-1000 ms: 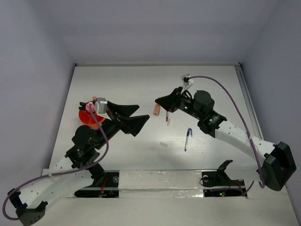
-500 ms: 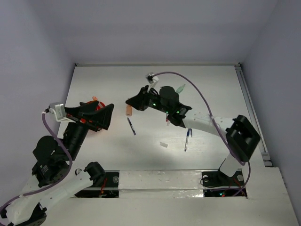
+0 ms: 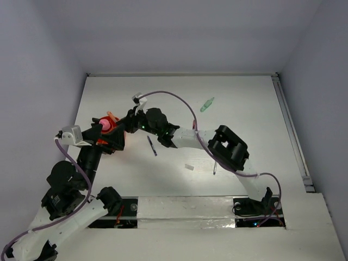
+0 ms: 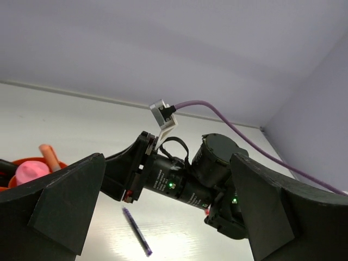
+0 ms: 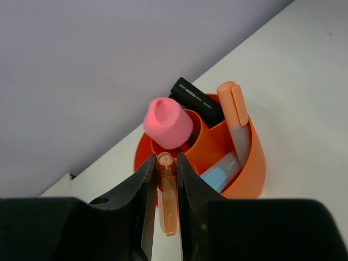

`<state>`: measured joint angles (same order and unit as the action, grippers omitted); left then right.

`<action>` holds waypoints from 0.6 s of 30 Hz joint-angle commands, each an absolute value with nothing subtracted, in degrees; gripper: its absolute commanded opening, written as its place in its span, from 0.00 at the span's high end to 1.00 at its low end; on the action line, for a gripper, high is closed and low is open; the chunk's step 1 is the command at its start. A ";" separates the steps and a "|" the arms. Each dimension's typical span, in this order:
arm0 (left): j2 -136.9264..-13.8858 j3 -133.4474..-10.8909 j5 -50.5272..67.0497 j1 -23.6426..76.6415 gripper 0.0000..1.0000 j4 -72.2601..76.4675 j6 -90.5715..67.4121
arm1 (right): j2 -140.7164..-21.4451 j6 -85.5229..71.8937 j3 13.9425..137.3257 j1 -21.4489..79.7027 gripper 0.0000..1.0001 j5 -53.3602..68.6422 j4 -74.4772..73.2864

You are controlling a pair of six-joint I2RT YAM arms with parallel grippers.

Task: Sort the stationery into containers
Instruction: Place the pen in the storage box.

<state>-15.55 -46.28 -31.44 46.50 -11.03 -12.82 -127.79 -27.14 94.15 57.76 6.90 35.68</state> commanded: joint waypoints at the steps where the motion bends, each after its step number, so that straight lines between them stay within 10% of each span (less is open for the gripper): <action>1: -13.54 -45.09 -30.24 43.25 0.01 -8.35 -10.81 | -128.93 -23.30 100.71 59.24 1.00 4.83 39.90; 18: -16.17 -43.77 -14.77 29.18 0.01 -4.84 -10.55 | -135.79 -17.32 105.73 61.44 1.00 3.34 39.20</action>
